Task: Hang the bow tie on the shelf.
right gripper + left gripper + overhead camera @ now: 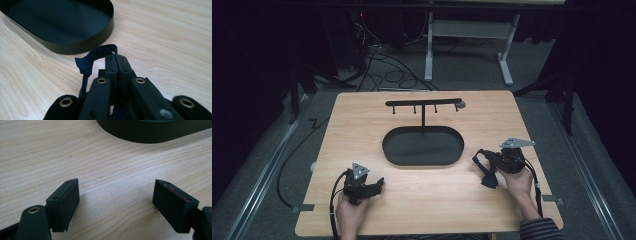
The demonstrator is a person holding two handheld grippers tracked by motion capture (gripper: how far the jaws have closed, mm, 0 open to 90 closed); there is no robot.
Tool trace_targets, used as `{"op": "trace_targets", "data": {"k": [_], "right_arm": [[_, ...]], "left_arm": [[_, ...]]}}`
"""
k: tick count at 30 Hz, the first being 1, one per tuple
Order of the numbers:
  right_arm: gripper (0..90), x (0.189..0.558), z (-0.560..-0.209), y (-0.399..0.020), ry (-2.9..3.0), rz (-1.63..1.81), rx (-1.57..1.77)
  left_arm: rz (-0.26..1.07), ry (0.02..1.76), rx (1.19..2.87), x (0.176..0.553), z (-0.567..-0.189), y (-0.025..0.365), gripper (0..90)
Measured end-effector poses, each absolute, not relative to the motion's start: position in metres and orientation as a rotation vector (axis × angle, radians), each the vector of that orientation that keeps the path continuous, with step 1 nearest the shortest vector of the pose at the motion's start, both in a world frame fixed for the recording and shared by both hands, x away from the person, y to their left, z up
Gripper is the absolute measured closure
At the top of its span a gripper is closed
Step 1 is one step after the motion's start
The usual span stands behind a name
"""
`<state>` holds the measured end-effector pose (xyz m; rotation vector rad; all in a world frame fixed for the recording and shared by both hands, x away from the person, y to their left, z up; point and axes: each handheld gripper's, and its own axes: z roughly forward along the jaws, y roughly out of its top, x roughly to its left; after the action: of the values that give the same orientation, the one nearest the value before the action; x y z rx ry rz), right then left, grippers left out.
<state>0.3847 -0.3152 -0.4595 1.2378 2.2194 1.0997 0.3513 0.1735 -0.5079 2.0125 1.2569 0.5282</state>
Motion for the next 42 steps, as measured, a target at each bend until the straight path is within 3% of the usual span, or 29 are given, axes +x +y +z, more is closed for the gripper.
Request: {"op": "trace_targets", "data": {"k": [42], "right_arm": [[90.0,0.396,-0.396,-0.286,2.184,1.174,1.073]], "left_arm": [[0.526,1.258,2.011,0.351,-0.508,0.174,22.0]]}}
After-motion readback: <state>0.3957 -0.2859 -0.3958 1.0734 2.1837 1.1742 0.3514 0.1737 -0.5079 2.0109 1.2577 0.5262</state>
